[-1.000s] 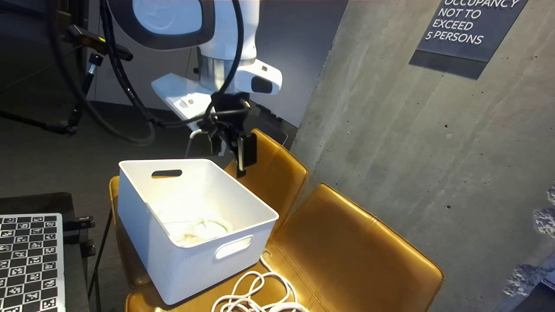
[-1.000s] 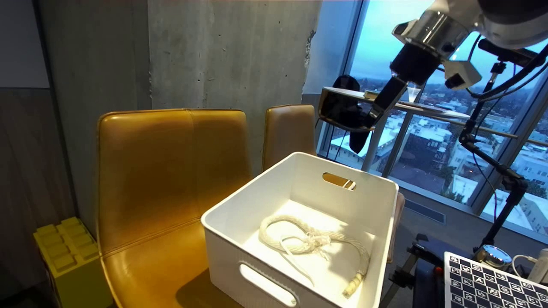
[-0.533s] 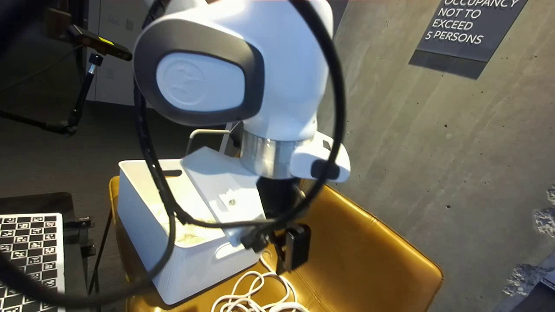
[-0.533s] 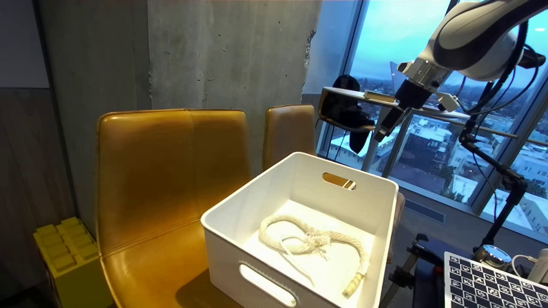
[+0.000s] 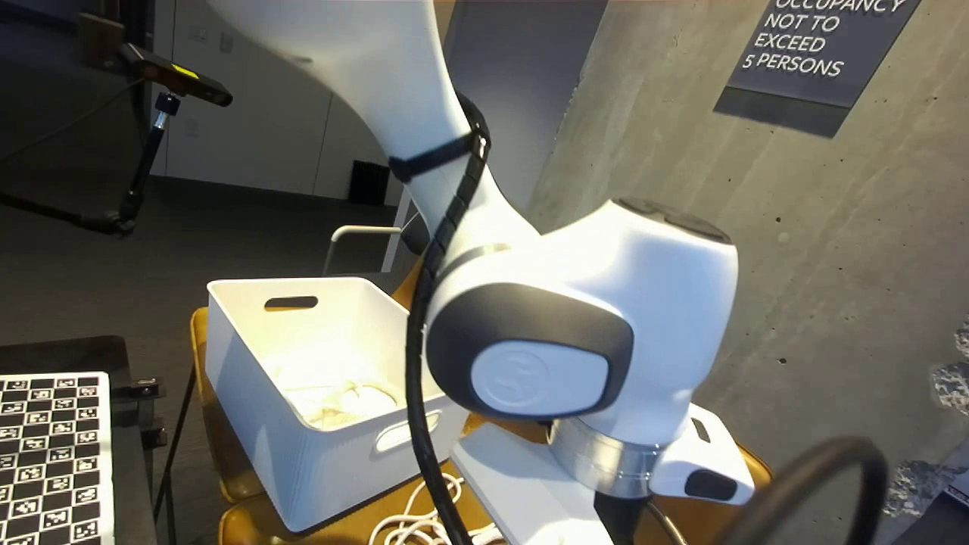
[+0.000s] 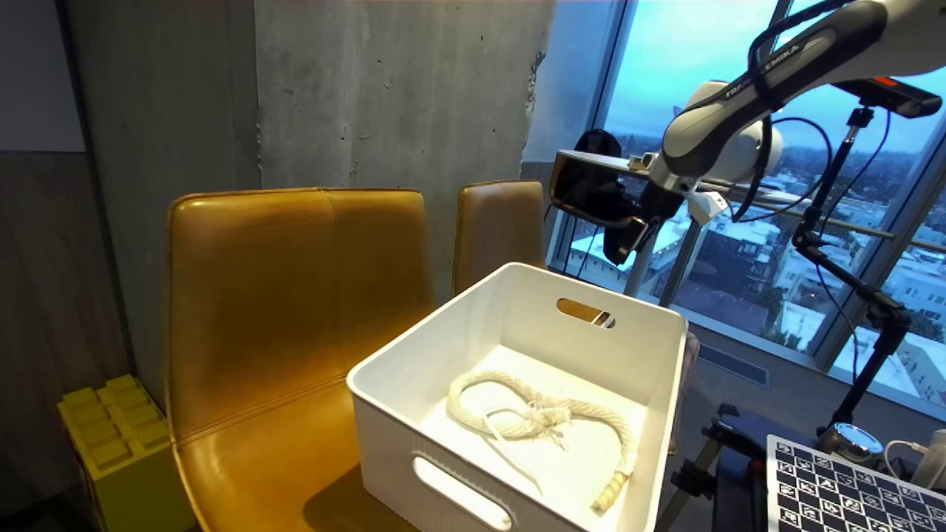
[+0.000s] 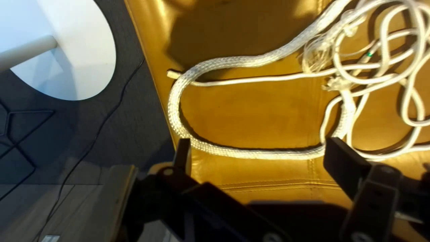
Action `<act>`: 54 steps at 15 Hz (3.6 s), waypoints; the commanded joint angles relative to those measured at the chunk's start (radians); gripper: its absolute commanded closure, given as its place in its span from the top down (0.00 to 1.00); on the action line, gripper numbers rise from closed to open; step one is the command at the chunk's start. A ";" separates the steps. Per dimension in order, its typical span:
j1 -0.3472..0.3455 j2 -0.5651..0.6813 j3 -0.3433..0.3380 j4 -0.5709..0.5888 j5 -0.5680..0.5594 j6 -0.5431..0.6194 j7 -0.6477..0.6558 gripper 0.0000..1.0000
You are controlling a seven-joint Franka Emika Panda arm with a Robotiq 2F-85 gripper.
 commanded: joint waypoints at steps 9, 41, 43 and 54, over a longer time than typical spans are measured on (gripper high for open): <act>-0.096 0.484 0.044 0.628 -0.168 -0.162 0.076 1.00; 0.002 0.275 0.104 0.632 -0.127 -0.392 0.077 0.03; 0.031 0.186 0.119 0.548 -0.133 -0.377 0.071 0.03; 0.205 -0.301 0.197 0.161 -0.153 -0.265 0.122 0.03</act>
